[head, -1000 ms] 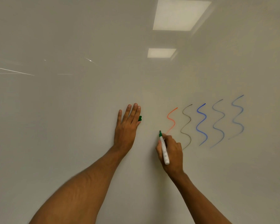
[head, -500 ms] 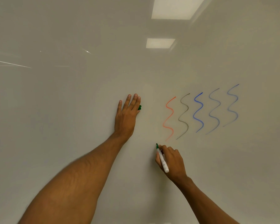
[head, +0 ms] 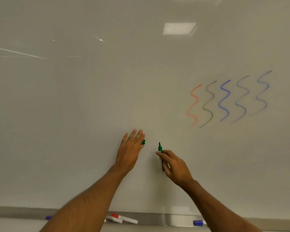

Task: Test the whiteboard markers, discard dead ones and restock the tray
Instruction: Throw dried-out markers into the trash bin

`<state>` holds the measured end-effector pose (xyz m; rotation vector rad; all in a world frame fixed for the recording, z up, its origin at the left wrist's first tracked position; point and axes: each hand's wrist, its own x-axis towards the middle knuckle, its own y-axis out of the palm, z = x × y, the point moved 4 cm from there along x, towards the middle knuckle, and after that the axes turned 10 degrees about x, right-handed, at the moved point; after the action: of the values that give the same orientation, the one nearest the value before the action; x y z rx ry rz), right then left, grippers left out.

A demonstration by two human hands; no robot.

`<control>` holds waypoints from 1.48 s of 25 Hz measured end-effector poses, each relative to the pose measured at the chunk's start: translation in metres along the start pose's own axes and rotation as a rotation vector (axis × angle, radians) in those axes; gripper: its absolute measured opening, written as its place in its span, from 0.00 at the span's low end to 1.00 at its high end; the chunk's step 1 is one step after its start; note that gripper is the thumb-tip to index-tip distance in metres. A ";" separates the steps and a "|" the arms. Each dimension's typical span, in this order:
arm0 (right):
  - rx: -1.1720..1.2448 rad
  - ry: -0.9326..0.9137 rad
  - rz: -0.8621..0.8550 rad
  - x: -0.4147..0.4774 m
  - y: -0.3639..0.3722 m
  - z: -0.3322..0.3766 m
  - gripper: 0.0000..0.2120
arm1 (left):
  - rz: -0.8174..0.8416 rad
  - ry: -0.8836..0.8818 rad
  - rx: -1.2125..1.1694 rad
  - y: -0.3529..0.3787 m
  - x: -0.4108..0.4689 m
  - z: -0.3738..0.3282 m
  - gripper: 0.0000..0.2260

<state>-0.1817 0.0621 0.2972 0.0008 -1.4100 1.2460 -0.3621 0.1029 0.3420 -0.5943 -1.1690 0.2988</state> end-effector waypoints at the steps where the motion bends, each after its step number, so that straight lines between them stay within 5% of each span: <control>1: 0.038 0.021 0.005 -0.002 0.008 0.005 0.17 | 0.033 -0.003 -0.001 0.004 -0.015 0.002 0.26; 10: 0.110 0.203 0.268 -0.035 0.076 0.025 0.16 | 0.345 -0.073 -0.003 0.029 -0.134 0.016 0.26; 17: 0.153 0.072 0.401 -0.040 0.108 0.038 0.15 | 0.655 -0.153 0.089 0.030 -0.170 0.016 0.23; 31: 0.370 -0.142 0.649 -0.030 0.176 0.100 0.14 | 0.688 -0.372 -0.062 0.005 -0.234 0.042 0.10; 37: 0.303 -0.167 0.782 -0.027 0.233 0.158 0.16 | 0.746 -0.506 -0.014 -0.014 -0.279 0.082 0.13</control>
<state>-0.4329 0.0421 0.1695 -0.2656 -1.3921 2.1387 -0.5435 -0.0287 0.1562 -0.9933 -1.3916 1.1281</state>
